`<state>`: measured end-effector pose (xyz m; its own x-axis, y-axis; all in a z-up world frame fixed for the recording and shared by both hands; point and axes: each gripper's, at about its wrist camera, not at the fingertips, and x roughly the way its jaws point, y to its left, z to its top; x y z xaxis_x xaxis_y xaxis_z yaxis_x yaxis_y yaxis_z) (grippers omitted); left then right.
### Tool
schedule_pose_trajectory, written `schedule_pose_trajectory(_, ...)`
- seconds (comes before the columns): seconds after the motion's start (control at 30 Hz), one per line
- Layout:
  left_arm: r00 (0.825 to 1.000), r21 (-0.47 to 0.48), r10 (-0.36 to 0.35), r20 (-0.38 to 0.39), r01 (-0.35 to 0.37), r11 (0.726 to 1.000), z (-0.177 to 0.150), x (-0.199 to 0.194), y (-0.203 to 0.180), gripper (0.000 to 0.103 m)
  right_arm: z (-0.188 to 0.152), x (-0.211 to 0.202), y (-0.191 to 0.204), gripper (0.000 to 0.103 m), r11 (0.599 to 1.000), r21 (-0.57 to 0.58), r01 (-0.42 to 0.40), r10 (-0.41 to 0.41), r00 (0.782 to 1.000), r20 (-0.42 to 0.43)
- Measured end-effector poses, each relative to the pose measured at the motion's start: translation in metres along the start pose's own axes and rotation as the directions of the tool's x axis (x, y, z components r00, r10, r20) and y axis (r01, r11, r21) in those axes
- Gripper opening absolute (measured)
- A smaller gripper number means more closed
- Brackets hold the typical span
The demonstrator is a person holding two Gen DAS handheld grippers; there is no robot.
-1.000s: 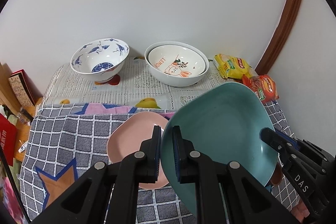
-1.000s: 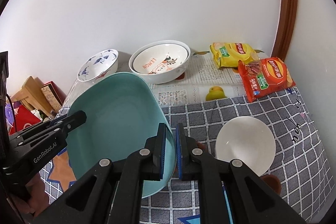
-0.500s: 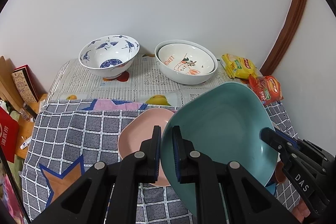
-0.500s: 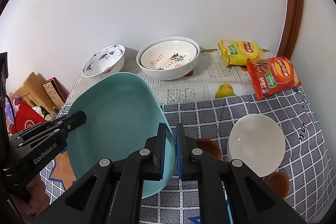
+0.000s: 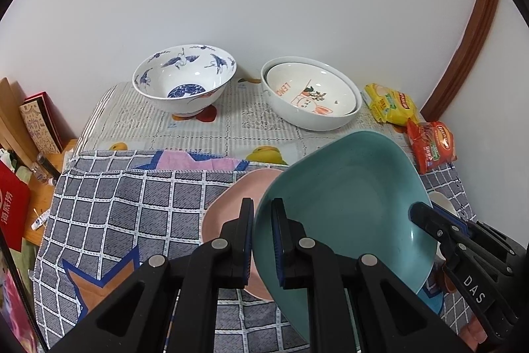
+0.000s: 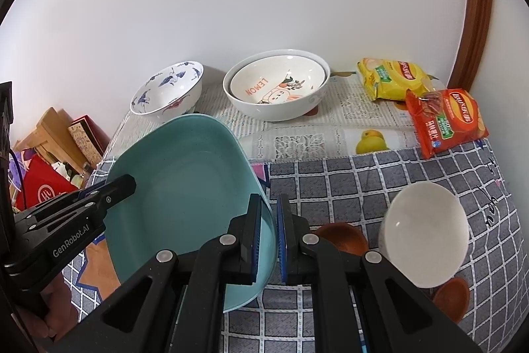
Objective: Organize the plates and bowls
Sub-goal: 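Lift the teal plate with both grippers and carry it over the pink plate, then lower the teal plate onto the pink plate and open both grippers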
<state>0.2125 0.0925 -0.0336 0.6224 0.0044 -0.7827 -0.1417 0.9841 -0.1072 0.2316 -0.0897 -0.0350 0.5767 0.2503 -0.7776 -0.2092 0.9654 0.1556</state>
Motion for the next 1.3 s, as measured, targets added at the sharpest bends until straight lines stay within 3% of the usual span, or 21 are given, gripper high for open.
schedule_pose_trajectory(0.87, 0.992, -0.051, 0.06, -0.11, -0.066, 0.997, -0.009, 0.074, 0.04, 0.011, 0.0, 0.094, 0.024, 0.01, 0.999, -0.048, -0.017, 0.012, 0.993, -0.116)
schedule_pose_trajectory(1.3, 0.988, -0.035, 0.089, -0.124, -0.094, 0.995, -0.013, 0.085, 0.042, 0.011, -0.007, 0.117, 0.031, 0.012, 0.994, -0.107, 0.01, -0.024, 0.992, -0.124)
